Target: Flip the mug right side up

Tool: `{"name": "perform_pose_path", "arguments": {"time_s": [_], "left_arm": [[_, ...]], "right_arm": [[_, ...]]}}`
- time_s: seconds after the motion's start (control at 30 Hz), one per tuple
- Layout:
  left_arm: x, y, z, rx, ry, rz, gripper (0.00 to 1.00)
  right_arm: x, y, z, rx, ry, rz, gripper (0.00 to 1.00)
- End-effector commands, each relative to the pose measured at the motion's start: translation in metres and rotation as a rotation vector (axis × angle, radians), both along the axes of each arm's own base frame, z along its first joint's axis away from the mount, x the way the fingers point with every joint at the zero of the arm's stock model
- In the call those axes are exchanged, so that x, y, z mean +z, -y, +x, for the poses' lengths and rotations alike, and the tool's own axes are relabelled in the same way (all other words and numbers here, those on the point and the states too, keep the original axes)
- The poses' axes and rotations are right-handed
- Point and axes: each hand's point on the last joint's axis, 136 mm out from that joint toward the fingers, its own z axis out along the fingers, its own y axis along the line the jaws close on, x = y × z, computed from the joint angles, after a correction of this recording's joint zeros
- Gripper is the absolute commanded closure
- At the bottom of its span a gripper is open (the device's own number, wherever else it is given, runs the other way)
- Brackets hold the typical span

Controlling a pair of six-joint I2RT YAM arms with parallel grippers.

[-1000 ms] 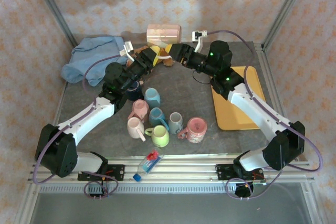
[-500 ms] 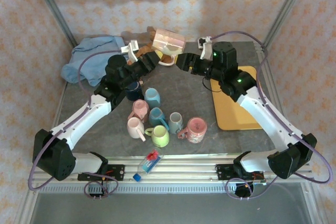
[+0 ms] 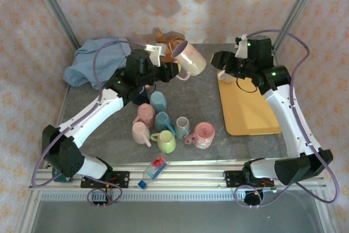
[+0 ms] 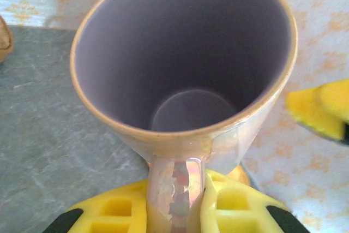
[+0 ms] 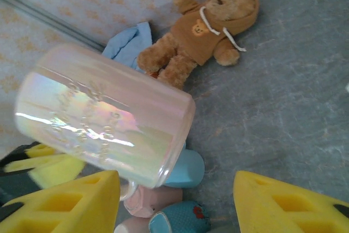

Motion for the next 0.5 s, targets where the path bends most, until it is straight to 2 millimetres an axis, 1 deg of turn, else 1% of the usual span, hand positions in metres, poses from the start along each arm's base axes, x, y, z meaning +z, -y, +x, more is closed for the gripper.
{"name": "perform_pose_path", "arguments": {"time_s": [0.0,0.17,0.37,0.43,0.47], "left_arm": [[0.048,0.016,0.001,-0.063,0.232,0.041,1.0],[0.035,0.043,0.01,-0.115,0.297,0.147,1.0],[0.019,0.086,0.018,-0.187,0.375,0.241,1.0],[0.014,0.101,0.02,-0.209,0.403,0.251,1.0],[0.008,0.109,0.022,-0.221,0.415,0.263,1.0]], "right_arm": [[0.001,0.012,-0.006,0.004,-0.066,0.078,0.44],[-0.013,0.042,0.0,-0.063,-0.143,0.094,0.44],[-0.027,0.075,0.001,-0.159,-0.197,0.081,0.44],[-0.035,0.087,0.001,-0.203,-0.222,0.085,0.44],[-0.039,0.093,0.001,-0.225,-0.236,0.093,0.44]]}}
